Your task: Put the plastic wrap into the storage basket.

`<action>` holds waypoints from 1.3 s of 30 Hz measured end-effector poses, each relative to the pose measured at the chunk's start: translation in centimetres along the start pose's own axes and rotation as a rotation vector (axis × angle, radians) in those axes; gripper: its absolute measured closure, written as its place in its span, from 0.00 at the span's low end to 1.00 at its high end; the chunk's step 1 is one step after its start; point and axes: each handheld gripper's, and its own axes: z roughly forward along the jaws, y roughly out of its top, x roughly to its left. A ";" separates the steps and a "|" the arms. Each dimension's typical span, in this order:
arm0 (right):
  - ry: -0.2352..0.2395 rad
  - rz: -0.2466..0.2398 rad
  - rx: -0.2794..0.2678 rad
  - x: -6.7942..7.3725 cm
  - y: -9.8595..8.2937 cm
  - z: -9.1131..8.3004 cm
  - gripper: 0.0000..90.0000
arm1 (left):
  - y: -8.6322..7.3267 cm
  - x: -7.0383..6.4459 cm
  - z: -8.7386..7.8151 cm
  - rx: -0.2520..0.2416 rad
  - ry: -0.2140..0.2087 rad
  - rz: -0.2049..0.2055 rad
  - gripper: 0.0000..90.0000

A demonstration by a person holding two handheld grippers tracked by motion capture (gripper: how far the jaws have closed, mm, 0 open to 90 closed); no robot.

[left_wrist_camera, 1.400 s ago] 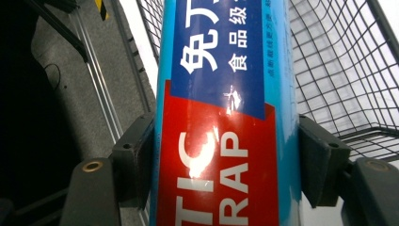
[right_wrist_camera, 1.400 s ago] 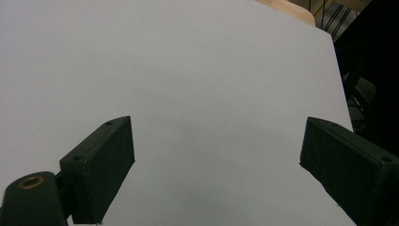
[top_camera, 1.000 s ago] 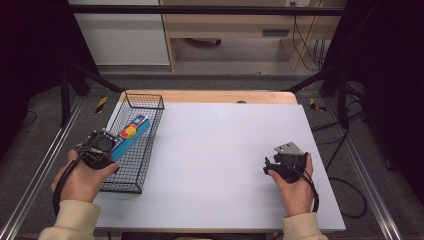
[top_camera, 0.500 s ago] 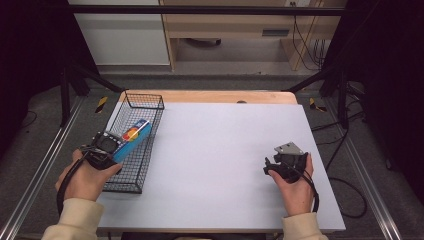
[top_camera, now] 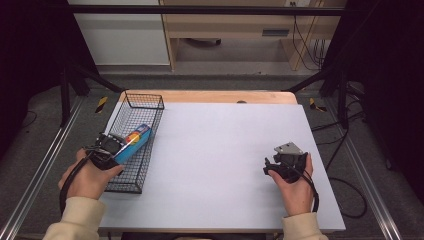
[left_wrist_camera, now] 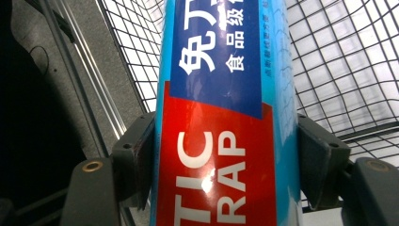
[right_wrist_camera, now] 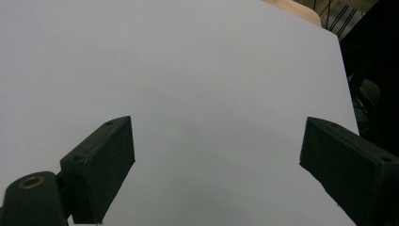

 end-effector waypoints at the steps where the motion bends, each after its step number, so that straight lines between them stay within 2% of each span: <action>1: 0.003 0.003 0.003 0.0 0.0 0.0 0.12 | 0.1 0.0 0.0 -0.001 -0.004 0.002 0.36; 5: 0.003 0.003 0.007 0.1 0.0 0.0 0.12 | 0.3 0.0 -0.1 0.002 -0.003 0.008 0.36; 9: 0.007 0.003 0.008 0.2 0.0 0.0 0.12 | 0.1 0.2 0.3 -0.007 -0.033 -0.018 0.35; 12: 0.006 -0.004 0.006 0.1 0.0 0.0 0.12 | 0.0 0.2 0.3 -0.011 -0.035 -0.021 0.35; 23: 0.012 -0.004 0.011 0.1 0.0 0.1 0.12 | 0.2 -0.2 0.4 -0.004 -0.012 -0.009 0.35; 28: 0.013 -0.010 0.017 0.1 -0.1 0.2 0.12 | 0.1 -0.3 0.2 -0.018 0.005 0.000 0.35; 32: 0.017 0.003 0.020 0.1 -0.1 0.1 0.11 | -0.2 -0.3 -0.9 -0.103 0.047 -0.016 0.26; 33: 0.012 -0.006 0.013 0.0 -0.1 0.0 0.11 | -0.4 -0.3 -1.9 -0.156 0.067 -0.024 0.22; 34: 0.011 0.004 0.011 0.0 -0.1 -0.1 0.11 | -0.4 -0.3 -1.9 -0.156 0.067 -0.024 0.21; 35: 0.008 0.003 0.008 0.0 -0.1 -0.1 0.10 | -0.5 -0.4 -2.6 -0.184 0.080 -0.021 0.19; 38: 0.004 0.000 0.001 -0.2 -0.2 -0.2 0.10 | -0.8 -0.8 -4.6 -0.301 0.073 -0.027 0.14; 39: 0.000 -0.001 0.001 -0.2 -0.2 -0.2 0.10 | -0.8 -1.1 -5.2 -0.330 0.067 -0.016 0.13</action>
